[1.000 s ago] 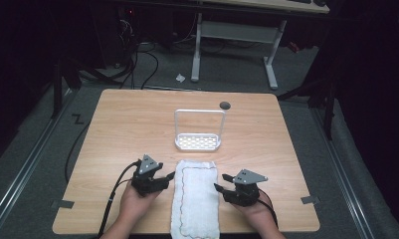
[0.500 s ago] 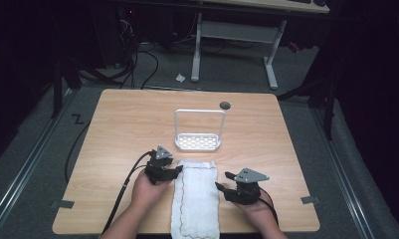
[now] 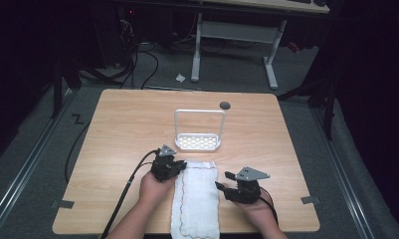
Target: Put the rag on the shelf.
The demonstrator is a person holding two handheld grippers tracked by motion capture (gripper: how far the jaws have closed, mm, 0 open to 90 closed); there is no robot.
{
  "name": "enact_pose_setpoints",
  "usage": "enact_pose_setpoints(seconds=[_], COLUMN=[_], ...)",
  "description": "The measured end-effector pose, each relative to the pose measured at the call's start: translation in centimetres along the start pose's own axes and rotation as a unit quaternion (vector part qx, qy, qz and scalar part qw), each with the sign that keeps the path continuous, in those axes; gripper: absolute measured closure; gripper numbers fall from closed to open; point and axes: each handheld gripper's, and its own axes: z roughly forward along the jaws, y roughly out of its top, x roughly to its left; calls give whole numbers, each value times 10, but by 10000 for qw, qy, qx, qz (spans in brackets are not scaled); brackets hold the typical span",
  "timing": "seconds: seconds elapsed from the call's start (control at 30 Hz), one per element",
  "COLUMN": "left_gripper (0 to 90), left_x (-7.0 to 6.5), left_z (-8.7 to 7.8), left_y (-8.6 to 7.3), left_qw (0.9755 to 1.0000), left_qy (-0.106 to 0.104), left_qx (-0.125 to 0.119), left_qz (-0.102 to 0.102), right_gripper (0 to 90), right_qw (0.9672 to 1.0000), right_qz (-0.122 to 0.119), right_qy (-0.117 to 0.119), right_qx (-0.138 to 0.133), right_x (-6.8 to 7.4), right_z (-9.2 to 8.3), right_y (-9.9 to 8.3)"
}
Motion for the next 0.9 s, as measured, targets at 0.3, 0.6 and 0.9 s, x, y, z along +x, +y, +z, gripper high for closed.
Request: enact_pose_setpoints(seconds=[0.3,0.6,0.9], left_gripper=[822,820,817], left_x=[-2,2,3], left_z=[-2,-2,-2], left_y=[-2,-1,-1], left_qw=[9999,9999,9998], left_qy=[138,25,-12], left_qx=[-45,-22,-30], left_qz=[-30,-161,-202], right_gripper=[432,577,630], right_qw=[9998,9974,9959], right_qz=[49,406,508], right_qy=[-176,-427,-367], right_qx=[26,411,645], right_x=[2,-17,-21], right_z=[12,52,59], right_y=[13,41,36])
